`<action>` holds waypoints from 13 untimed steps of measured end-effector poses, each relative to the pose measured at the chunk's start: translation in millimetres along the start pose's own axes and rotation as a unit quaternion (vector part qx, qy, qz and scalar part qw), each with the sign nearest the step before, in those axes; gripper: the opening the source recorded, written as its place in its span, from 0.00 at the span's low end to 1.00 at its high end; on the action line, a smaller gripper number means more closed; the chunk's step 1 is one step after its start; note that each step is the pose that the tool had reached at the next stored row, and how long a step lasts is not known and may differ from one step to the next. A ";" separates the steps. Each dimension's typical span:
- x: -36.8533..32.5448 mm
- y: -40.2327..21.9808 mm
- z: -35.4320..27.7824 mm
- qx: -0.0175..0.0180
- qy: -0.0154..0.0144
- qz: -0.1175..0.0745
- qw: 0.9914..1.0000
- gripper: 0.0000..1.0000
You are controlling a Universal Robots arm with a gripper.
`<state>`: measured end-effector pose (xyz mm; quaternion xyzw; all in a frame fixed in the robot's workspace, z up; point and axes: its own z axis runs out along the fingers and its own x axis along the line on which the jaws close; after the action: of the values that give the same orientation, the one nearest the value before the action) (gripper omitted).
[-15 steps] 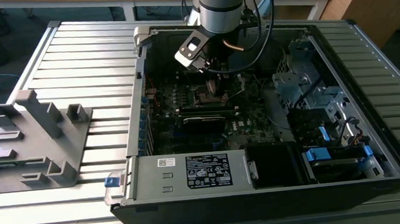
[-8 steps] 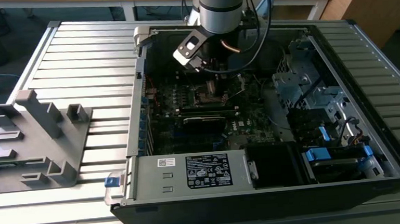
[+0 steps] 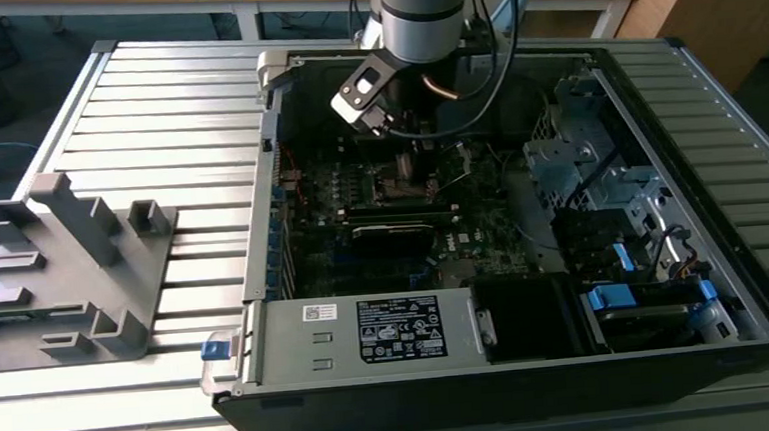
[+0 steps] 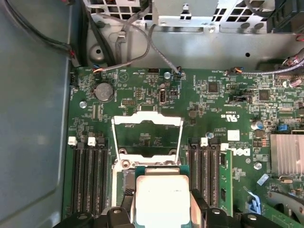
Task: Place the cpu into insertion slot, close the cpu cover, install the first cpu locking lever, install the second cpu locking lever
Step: 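Place the cpu into insertion slot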
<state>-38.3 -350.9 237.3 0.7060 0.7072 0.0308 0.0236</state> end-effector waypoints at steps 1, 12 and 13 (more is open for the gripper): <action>1.0 -0.4 0.0 0.000 0.000 0.000 1.000 0.54; 9.2 -6.2 12.2 0.000 0.000 0.000 1.000 0.54; 9.5 -6.9 13.9 0.000 0.000 0.000 1.000 0.54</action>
<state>-44.1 -341.3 223.0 0.7059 0.7072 0.0306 0.0237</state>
